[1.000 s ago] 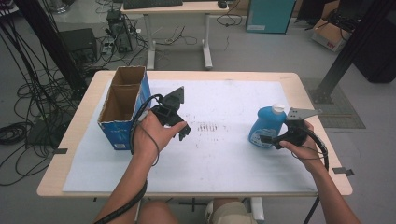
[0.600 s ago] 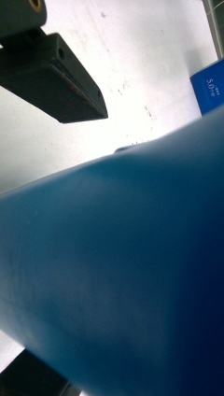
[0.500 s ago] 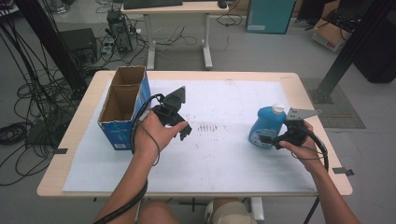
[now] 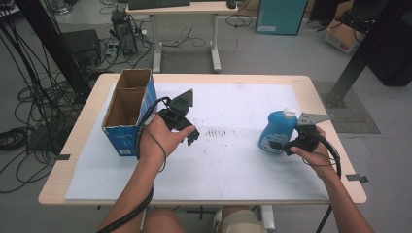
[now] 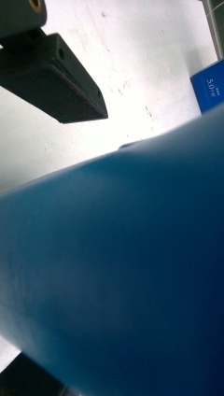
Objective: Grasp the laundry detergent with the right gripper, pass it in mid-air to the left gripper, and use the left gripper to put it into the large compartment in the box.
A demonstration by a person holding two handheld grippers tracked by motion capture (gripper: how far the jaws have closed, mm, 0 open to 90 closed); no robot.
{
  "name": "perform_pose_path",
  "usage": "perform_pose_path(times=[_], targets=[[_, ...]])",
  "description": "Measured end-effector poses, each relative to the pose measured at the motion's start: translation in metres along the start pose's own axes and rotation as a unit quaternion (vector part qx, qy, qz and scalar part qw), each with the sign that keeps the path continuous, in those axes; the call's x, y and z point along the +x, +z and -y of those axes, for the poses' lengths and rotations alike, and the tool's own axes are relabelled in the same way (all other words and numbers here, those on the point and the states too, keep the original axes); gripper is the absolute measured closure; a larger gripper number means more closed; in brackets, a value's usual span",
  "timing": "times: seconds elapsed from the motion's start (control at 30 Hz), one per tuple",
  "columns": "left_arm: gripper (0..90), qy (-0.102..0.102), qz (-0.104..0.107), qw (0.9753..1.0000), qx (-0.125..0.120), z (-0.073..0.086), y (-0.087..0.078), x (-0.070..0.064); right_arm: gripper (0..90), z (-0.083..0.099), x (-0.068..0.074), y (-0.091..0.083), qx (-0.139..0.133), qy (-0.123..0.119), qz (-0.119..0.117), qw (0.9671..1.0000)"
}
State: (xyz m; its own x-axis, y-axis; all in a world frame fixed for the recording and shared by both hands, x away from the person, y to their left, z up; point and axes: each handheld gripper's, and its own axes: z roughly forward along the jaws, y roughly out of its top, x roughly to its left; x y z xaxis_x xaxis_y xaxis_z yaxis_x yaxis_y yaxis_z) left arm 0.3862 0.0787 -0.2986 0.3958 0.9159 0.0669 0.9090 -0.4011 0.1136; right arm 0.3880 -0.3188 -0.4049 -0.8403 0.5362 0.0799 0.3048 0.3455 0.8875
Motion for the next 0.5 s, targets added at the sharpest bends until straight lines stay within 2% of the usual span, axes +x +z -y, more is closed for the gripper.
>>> perform_pose_path(times=[0.5], targets=[[6.1, -0.002, 0.000, 1.0000, 0.000, 0.0010, -0.0006, 0.0007, 4.4, 0.0010, -0.0014, 0.0016, -0.003, 0.002, 0.001, 1.0000]])
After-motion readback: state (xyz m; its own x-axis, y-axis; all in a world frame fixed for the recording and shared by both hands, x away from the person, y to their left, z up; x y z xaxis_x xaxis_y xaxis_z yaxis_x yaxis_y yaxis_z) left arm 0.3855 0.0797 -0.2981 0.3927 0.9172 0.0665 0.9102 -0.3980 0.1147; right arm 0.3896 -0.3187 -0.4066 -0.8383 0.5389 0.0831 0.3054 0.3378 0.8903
